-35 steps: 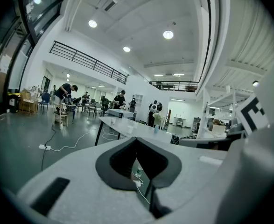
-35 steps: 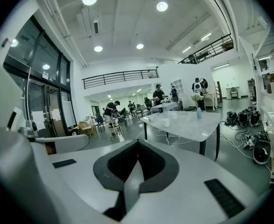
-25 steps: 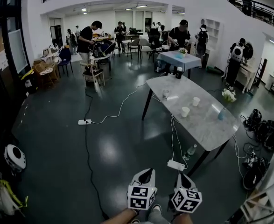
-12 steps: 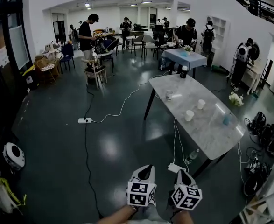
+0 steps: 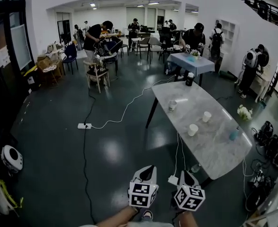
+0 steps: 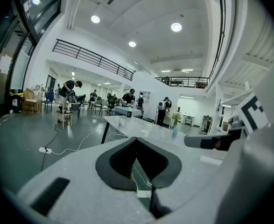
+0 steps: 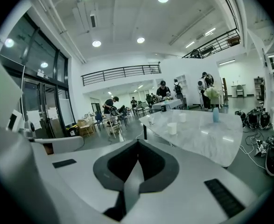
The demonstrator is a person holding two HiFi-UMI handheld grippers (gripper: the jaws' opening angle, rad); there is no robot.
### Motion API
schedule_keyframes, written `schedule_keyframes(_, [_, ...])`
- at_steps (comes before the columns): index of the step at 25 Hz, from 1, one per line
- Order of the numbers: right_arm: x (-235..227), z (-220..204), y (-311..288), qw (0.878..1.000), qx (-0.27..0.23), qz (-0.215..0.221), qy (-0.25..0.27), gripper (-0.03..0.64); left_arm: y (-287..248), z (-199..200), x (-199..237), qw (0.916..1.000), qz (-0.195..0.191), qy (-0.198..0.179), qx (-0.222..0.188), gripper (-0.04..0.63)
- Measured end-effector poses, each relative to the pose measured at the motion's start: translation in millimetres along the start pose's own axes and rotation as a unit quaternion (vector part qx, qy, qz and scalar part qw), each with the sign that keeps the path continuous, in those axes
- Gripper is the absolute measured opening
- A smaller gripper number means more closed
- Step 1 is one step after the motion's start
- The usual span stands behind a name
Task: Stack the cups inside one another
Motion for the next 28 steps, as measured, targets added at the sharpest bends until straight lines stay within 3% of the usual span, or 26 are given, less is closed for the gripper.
schedule_keyframes(6, [-17.8, 22.1, -45.0, 1.0, 0.007, 0.015, 0.006, 0.008, -45.0, 15.9, 8.3, 0.9998, 0.009, 0.02, 0.004, -0.005])
schedule_keyframes(17, [-53.5, 54.8, -96.9, 0.999, 0.009, 0.025, 0.018, 0.008, -109.3, 41.2, 8.8, 0.9997, 0.022, 0.012, 0.007, -0.005])
schedule_keyframes(28, [-76.9, 59.7, -122.1, 0.999, 0.024, 0.031, 0.019, 0.008, -144.1, 43.0, 8.0, 0.9992, 0.029, 0.007, 0.027, -0.005])
Point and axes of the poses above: the fingertips, and each gripper's own axes: y backward along the fingers, x to its left, z out of its top, the point moved 5 cm from there along y, backward along the fingers, and after that the axes turned 8 degrees about x, right-handed, at the moved point
